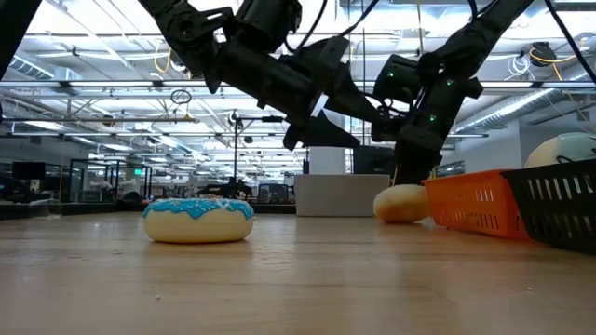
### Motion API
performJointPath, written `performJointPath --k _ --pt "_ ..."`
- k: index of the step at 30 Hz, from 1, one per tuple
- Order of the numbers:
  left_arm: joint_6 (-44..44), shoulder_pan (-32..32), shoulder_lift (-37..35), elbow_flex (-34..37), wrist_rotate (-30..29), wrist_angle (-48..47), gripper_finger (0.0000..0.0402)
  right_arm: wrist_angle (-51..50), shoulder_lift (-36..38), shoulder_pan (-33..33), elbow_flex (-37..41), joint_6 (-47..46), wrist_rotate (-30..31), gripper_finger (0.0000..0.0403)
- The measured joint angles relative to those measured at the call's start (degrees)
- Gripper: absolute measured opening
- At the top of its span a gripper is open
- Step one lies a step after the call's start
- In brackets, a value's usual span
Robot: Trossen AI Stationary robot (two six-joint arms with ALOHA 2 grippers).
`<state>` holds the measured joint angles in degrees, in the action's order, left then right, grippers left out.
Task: Pick & Place Food Item
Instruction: Put the black donut into the black bin
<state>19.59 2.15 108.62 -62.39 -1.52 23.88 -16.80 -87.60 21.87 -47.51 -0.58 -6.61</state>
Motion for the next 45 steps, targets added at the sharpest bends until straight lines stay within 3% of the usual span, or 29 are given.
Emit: performJointPath --k 8,27,36,45 --pt "-2.1 0.0 0.0 0.0 0.0 -2.0 0.0308 -3.7 0.1 0.2 0.0 3.4 -4.0 0.0141" --pt "-2.7 0.0 0.0 0.0 0.0 -2.4 0.0308 -3.0 -0.4 0.3 0.1 4.4 -5.5 0.0138" --pt "-1.3 0.0 0.0 0.0 0.0 -2.4 0.0308 -1.3 -0.4 0.3 1.4 4.8 -5.3 0.0101" --pt "-1.2 0.0 0.0 0.0 0.0 -2.3 0.0308 4.0 0.2 0.6 1.5 9.2 -0.1 0.0024"
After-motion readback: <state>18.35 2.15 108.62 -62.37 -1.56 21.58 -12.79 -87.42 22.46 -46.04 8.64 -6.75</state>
